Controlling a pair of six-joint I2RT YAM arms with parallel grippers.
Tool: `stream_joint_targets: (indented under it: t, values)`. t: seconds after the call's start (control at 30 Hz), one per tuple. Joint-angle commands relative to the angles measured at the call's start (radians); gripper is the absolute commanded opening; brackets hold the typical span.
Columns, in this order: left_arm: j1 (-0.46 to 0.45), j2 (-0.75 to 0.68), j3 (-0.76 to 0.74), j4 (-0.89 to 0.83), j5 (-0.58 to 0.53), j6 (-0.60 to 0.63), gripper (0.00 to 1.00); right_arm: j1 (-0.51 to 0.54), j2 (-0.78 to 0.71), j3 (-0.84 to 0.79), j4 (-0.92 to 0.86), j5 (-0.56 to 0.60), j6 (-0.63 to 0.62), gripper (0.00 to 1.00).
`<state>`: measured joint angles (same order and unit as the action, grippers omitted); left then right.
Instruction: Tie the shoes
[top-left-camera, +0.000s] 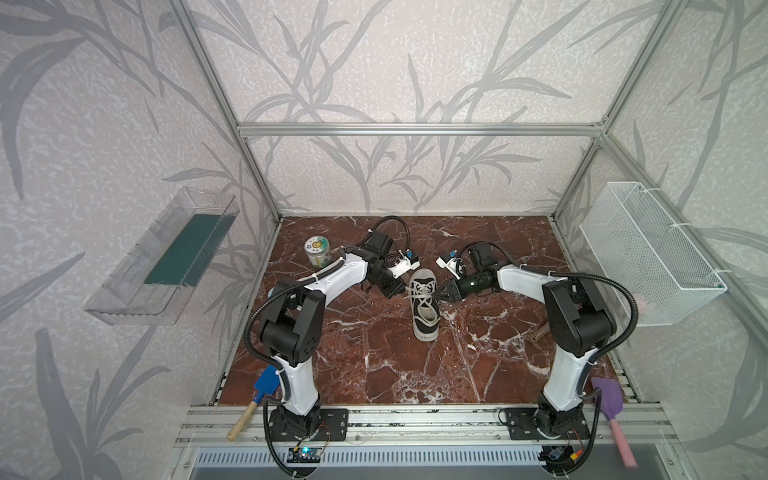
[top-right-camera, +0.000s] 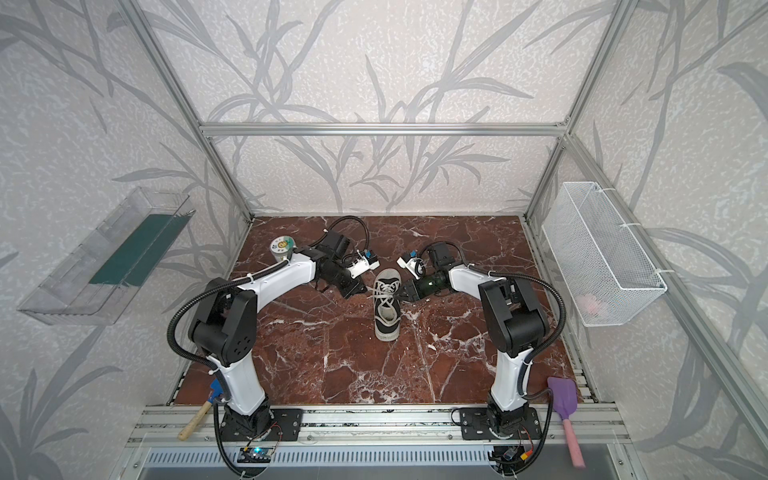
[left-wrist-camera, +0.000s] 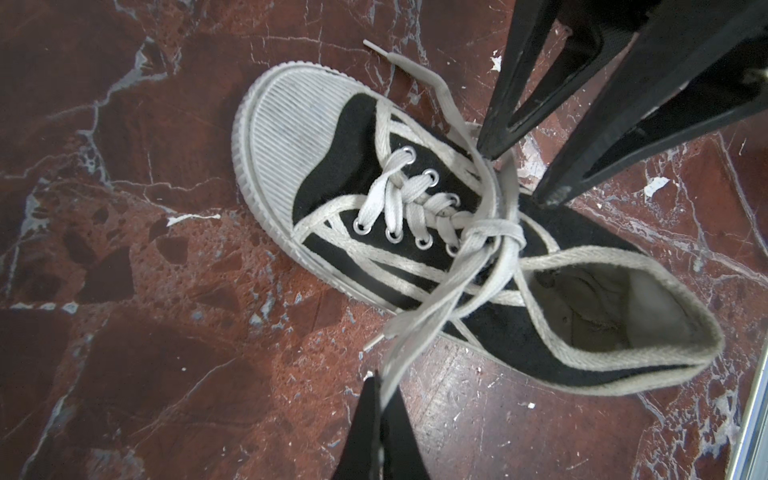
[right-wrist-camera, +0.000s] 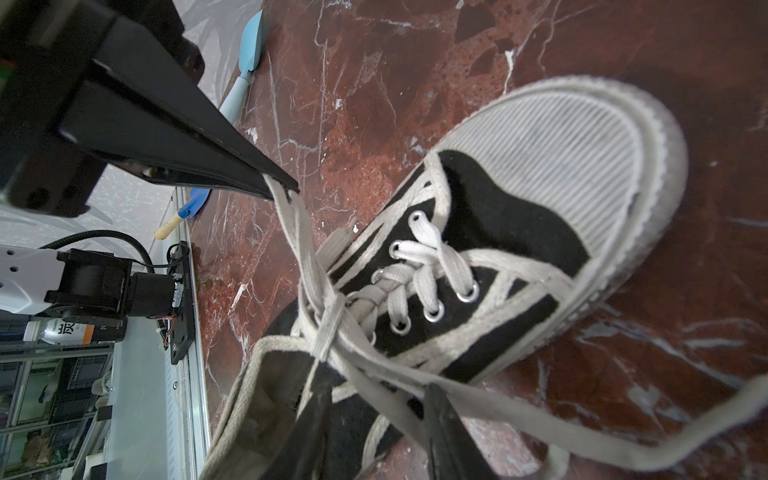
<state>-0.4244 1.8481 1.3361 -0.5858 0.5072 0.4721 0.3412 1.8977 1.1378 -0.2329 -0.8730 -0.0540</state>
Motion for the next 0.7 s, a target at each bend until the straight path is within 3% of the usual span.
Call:
stream_joint_targets:
  t: [0.0, 0.43, 0.67]
  values:
    - [-0.002, 0.003, 0.023, -0.030, 0.012, 0.022, 0.00, -0.012, 0.000, -0.001, 0.022, 0.002, 0.026, 0.37]
    - [-0.003, 0.004, 0.025, -0.033, 0.014, 0.019, 0.00, -0.027, -0.029, -0.034, 0.018, 0.154, 0.049, 0.17]
    - [-0.004, 0.006, 0.023, -0.035, 0.016, 0.018, 0.00, -0.011, -0.043, -0.058, 0.005, 0.171, 0.036, 0.16]
